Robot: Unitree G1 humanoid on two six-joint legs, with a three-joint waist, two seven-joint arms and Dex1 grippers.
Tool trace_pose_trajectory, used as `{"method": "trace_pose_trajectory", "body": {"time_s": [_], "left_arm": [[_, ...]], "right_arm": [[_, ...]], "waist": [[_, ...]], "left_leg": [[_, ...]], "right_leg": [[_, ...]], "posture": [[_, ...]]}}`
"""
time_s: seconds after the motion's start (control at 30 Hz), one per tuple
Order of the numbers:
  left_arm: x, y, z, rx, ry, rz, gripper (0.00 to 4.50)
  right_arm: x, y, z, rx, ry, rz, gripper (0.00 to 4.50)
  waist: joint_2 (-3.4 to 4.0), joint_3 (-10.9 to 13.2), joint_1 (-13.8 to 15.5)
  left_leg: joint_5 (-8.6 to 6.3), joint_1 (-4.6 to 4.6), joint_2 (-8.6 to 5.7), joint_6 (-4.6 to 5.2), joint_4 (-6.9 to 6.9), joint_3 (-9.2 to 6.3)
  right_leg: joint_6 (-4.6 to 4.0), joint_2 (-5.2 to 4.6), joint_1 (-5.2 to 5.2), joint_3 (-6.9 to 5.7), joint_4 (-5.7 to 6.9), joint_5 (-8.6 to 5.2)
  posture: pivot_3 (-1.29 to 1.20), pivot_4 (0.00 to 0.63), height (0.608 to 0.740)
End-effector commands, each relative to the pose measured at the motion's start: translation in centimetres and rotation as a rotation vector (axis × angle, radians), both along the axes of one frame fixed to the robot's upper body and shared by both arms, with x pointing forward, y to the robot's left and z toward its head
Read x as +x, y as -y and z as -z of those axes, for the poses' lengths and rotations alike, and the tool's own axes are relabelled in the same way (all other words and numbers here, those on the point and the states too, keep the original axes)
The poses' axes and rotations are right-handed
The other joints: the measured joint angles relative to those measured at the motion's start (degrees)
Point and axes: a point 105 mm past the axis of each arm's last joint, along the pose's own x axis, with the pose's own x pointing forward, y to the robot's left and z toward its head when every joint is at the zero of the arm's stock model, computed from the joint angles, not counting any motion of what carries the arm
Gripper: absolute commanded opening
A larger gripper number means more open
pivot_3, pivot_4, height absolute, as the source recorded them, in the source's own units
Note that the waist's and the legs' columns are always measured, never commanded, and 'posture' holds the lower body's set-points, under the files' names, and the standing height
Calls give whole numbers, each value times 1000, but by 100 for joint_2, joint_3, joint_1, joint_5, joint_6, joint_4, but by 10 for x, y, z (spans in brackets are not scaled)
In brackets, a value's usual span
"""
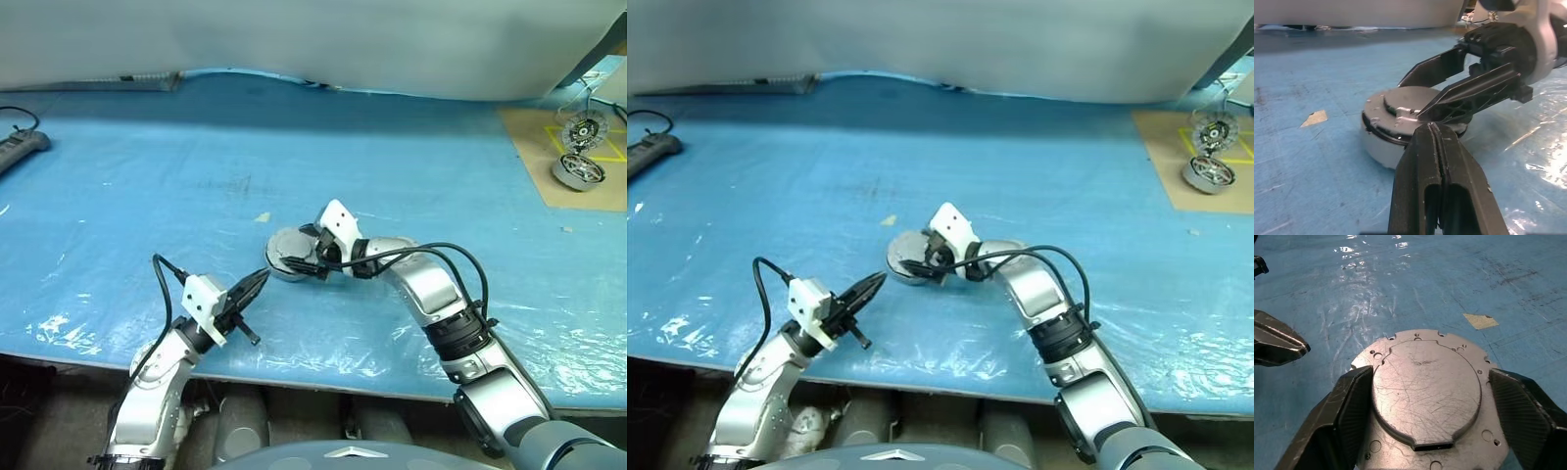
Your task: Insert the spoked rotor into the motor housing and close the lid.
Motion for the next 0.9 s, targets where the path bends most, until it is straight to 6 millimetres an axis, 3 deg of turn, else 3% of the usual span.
{"method": "trace_pose_trajectory", "body": {"time_s": [0.03, 0.17, 0.9], "left_arm": [[0, -3, -8, -7, 48, -15, 0], [1, -4, -8, -9, 44, -22, 0], [5, -6, -10, -23, 34, -25, 0]], "right_arm": [[-5, -9, -12, 24, 73, -26, 2958], [-4, -14, -15, 29, 95, 10, 2952], [2, -7, 13, -133, 59, 74, 2952]], "waist": [[0, 0, 0], [0, 0, 0], [2, -3, 0]], "left_leg": [[0, 0, 0, 0, 0, 0], [0, 2, 0, 0, 2, 0], [0, 27, 0, 0, 26, 0]], "right_leg": [[0, 0, 0, -1, 0, 0], [0, 1, -1, 0, 8, 0], [-22, -1, 5, 16, 55, -14]], "posture": [[0, 150, 740], [0, 150, 740], [0, 150, 740]]}}
